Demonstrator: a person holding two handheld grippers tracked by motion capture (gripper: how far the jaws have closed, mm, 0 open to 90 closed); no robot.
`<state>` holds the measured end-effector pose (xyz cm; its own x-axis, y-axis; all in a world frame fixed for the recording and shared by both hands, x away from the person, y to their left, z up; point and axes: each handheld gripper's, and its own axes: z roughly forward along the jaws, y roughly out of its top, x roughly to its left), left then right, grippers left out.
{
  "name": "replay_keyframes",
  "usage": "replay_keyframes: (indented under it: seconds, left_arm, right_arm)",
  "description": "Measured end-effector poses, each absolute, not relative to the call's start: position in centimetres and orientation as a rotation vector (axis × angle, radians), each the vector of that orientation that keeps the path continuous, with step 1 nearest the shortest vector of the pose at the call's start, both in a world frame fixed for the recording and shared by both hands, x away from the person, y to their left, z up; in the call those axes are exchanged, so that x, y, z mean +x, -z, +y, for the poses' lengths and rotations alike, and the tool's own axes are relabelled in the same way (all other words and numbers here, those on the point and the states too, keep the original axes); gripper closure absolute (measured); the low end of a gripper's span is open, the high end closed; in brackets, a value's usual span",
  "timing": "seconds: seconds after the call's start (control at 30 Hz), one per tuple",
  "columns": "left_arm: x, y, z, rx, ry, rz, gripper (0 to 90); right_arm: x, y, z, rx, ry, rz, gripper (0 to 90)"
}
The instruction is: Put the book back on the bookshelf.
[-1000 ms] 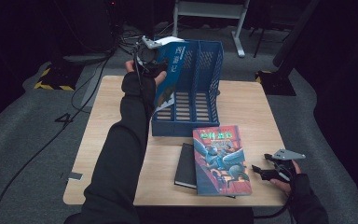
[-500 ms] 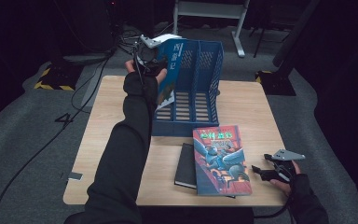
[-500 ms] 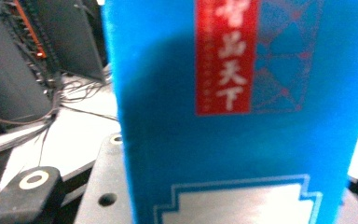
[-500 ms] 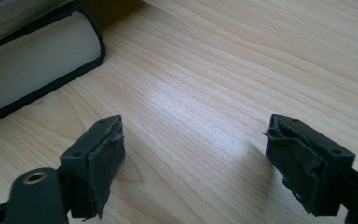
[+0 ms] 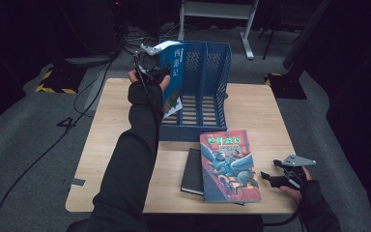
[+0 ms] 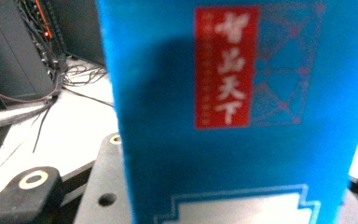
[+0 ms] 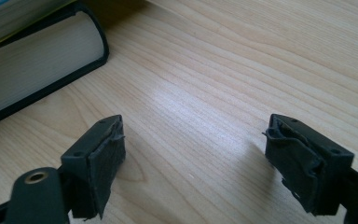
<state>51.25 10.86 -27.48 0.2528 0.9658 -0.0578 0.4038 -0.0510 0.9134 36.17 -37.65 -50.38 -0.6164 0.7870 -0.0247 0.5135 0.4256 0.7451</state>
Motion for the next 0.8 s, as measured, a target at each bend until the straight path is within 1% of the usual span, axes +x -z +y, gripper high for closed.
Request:
replay_keyframes:
  seconds: [0.2, 0.37, 0.5, 0.63, 0.67, 0.8]
  left_arm:
    - [51.1, 27.9, 12.0, 1.619, -0.770, 1.293, 60.8]
    - [51.3, 27.9, 12.1, 1.614, -0.759, 1.295, 60.8]
    - [52.0, 27.8, 11.1, 1.663, -0.791, 1.287, 60.8]
    - [52.5, 26.9, 10.7, 1.699, -0.831, 1.260, 60.9]
    - [52.6, 26.4, 10.4, 1.732, -0.847, 1.246, 60.9]
    - [52.7, 26.1, 10.7, 1.726, -0.835, 1.234, 60.8]
  right_arm:
    - [36.2, 50.4, -37.6, 1.108, -1.020, 2.318, 20.0]
    - [36.2, 50.4, -37.6, 1.108, -1.020, 2.318, 20.0]
    - [36.1, 50.4, -37.6, 1.109, -1.021, 2.320, 20.0]
    - [36.1, 50.4, -37.6, 1.103, -1.022, 2.324, 20.0]
    - [36.1, 50.4, -37.6, 1.102, -1.023, 2.326, 20.0]
    - [36.1, 50.4, -37.6, 1.110, -1.029, 2.326, 20.0]
